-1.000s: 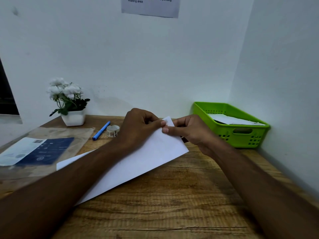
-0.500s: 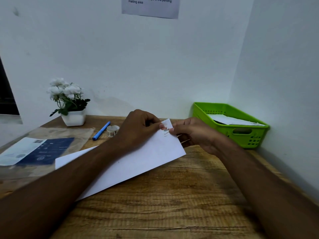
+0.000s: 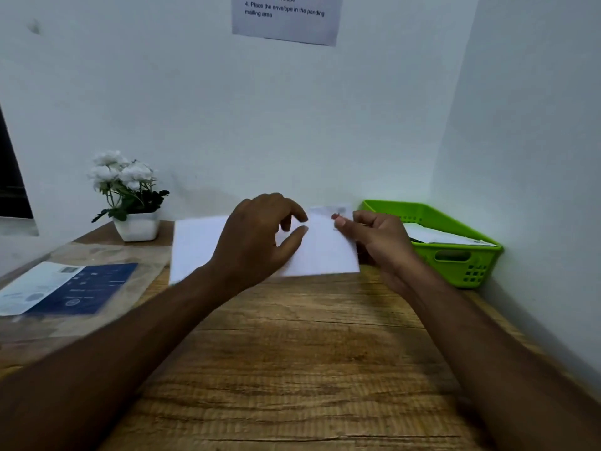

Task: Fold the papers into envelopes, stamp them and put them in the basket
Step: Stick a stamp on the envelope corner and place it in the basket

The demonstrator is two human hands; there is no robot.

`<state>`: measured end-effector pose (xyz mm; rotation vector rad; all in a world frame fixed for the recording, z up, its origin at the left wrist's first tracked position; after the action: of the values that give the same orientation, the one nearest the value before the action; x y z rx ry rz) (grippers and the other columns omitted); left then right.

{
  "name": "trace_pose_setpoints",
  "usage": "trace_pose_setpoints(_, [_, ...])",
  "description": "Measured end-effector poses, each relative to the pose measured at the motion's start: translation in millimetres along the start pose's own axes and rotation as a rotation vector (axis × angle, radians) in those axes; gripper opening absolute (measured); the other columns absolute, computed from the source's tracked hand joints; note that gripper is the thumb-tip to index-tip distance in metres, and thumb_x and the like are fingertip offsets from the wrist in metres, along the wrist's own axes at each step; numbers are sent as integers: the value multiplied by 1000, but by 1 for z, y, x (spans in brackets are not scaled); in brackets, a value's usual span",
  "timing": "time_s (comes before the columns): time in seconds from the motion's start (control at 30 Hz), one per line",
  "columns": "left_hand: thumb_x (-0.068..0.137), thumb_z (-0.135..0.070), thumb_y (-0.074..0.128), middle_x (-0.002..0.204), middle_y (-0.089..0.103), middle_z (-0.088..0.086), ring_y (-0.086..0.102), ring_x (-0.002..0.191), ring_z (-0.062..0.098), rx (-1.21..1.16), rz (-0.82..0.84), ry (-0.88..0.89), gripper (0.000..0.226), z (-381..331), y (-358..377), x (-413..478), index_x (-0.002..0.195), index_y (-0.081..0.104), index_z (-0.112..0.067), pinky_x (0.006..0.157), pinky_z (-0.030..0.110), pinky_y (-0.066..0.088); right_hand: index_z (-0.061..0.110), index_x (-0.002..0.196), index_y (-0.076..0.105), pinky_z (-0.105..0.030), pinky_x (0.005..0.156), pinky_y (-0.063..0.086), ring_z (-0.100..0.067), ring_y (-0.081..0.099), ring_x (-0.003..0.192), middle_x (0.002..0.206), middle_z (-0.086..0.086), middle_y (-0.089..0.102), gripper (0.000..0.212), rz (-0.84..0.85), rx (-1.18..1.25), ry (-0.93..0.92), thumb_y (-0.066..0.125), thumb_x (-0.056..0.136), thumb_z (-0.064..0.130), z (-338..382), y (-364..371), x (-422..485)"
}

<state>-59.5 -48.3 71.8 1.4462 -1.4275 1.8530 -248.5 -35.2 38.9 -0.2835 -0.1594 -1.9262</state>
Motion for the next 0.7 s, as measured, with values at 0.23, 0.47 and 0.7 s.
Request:
trace_pose_setpoints(0.23, [84,-53,60,59,66,-11,62,49,5,-224,264,-396,35,12,30,-15,82,76,-22,56,27,51,16,95,73,-28,59,56,-16,69,74,86,0,74,9,-147,292,-45,70,87,18,7,-13,4])
trace_pose_setpoints(0.47, [86,-28,68,81,75,4,72,64,22,-838,74,-935,44,40,36,-27,124,57,-8,54,29,55,12,105,64,-26,58,58,-18,69,75,91,-3,71,21,89,289,-49,66,87,2,4,8,1])
trace_pose_setpoints(0.7, [83,-8,70,91,72,9,72,78,17,-890,-10,-893,52,44,30,-26,130,49,-14,61,32,60,10,118,61,-32,64,61,-21,67,84,93,-11,68,40,301,117,-60,66,83,-10,-2,25,-6])
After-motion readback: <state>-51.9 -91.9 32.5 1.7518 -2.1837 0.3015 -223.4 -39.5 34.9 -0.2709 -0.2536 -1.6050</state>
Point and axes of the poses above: each hand's wrist, its own x-axis towards the middle knuckle, its own y-axis out of the palm, z = x × y, the point moved 7 cm from there along x, towards the middle knuckle
